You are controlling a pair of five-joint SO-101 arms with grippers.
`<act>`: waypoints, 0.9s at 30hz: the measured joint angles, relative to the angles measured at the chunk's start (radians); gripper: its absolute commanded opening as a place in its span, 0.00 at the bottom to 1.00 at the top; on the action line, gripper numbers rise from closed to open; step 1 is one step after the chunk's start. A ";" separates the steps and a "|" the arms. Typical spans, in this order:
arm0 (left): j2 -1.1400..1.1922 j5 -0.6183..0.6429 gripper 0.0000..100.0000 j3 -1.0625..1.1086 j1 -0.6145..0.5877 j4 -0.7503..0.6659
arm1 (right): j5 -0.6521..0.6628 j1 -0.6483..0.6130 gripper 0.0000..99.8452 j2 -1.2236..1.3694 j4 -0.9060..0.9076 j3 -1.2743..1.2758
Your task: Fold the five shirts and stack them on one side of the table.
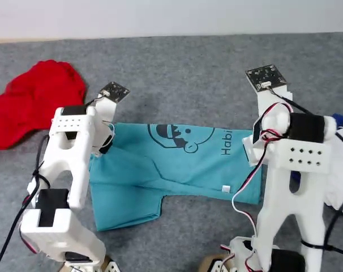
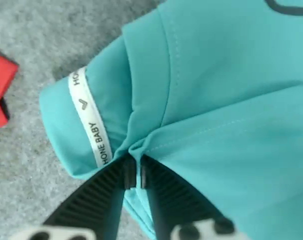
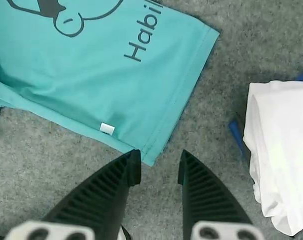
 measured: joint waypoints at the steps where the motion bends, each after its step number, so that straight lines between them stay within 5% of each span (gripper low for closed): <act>1: 0.000 0.000 0.09 -0.008 0.000 0.011 | 0.000 0.000 0.14 0.000 0.000 0.000; 16: -0.206 -0.032 0.11 -0.012 0.020 0.176 | 0.000 -0.025 0.14 0.000 0.000 0.000; 27: -0.571 0.006 0.01 -0.012 -0.356 0.288 | 0.000 -0.325 0.14 0.040 0.000 -0.002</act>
